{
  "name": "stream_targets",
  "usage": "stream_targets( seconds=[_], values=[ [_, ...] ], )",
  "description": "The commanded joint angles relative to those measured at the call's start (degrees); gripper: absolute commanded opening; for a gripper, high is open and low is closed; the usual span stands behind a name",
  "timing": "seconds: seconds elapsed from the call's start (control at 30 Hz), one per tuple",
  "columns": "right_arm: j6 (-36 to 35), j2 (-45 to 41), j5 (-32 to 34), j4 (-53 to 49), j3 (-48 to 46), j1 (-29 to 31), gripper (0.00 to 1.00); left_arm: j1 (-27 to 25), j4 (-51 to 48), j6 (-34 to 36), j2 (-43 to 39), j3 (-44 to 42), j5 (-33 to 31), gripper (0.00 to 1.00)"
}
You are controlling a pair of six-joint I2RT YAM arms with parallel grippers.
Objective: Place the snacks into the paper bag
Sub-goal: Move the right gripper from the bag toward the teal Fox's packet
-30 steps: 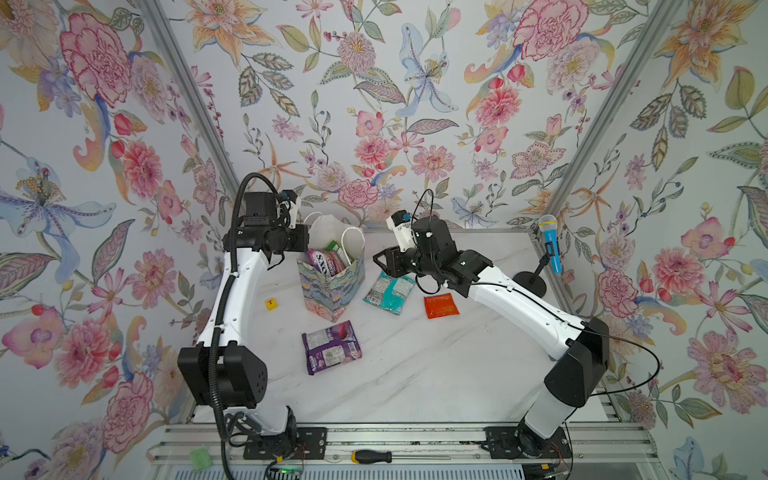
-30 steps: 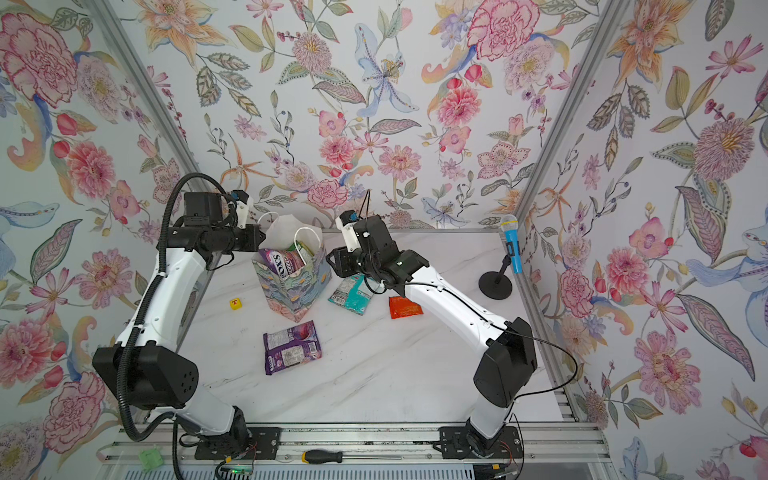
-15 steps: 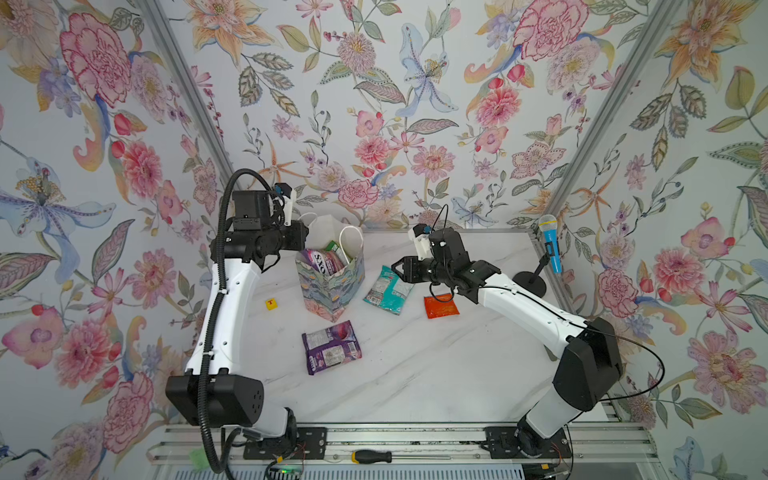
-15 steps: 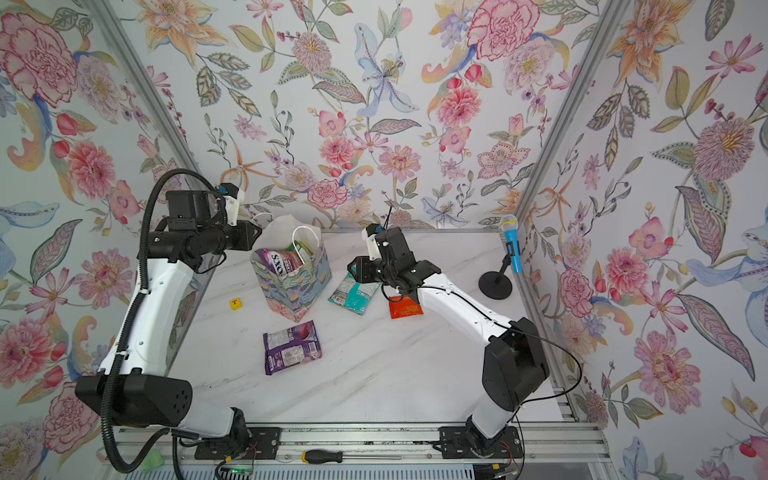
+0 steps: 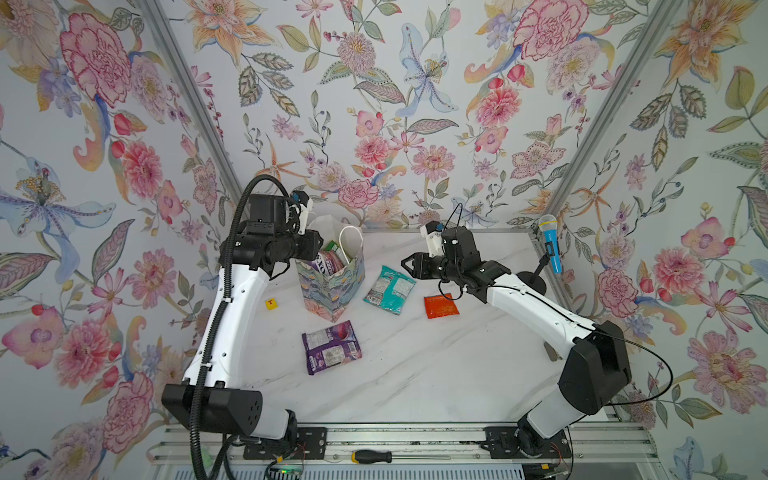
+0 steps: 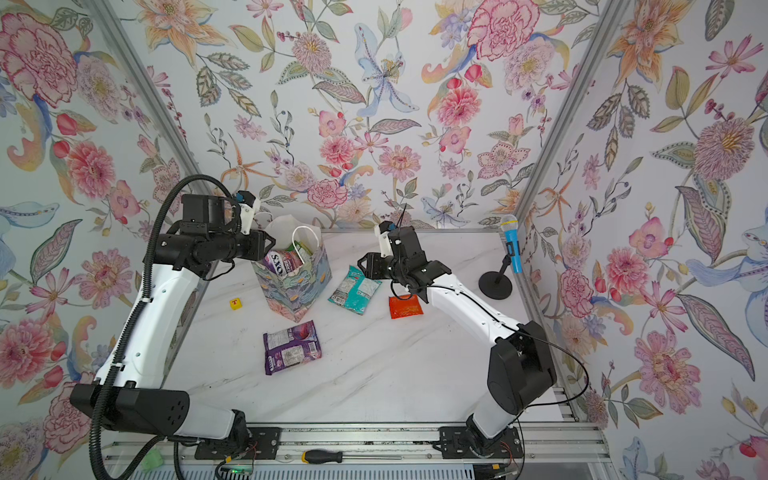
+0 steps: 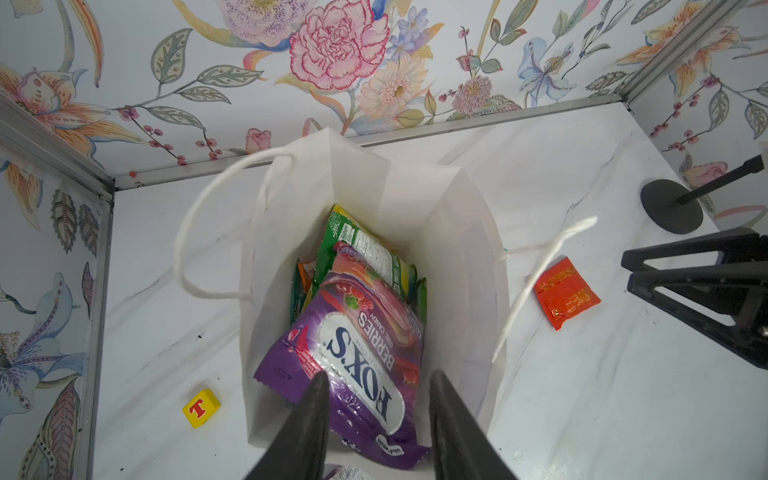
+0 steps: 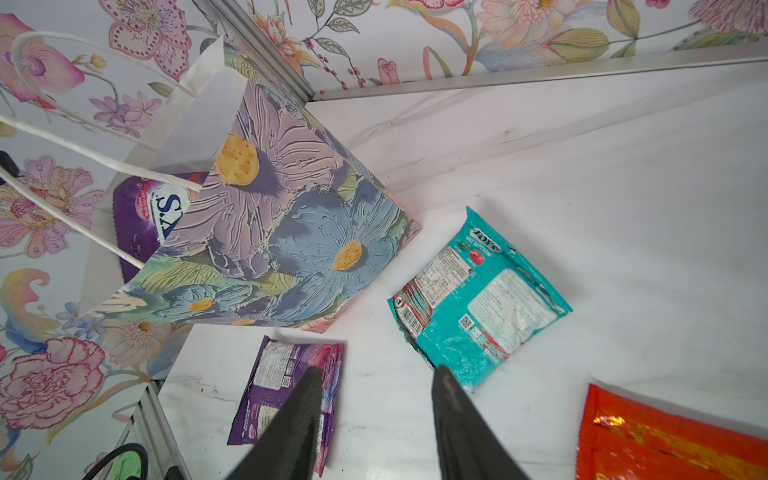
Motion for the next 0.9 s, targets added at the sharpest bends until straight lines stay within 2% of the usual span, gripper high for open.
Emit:
stream_targets(
  seconds=[0.0,0.47,0.87],
  values=[
    [0.8,-2.9,-0.8,1.1,-1.5,-1.1,0.46,-0.7,-3.4,0.6,1.5,0.5,-4.1,0.4],
    [1.5,-5.9,-1.6,1.9,-6.3,-3.5,0.47,-2.7,-5.8,1.5,8.0,2.1,-8.1,0.41],
    [2.5,-5.6,-3.2,3.5,-7.2,-4.5,0.47,-2.9,-5.9,2.5,11.4,1.0,-8.5,0.4]
  ],
)
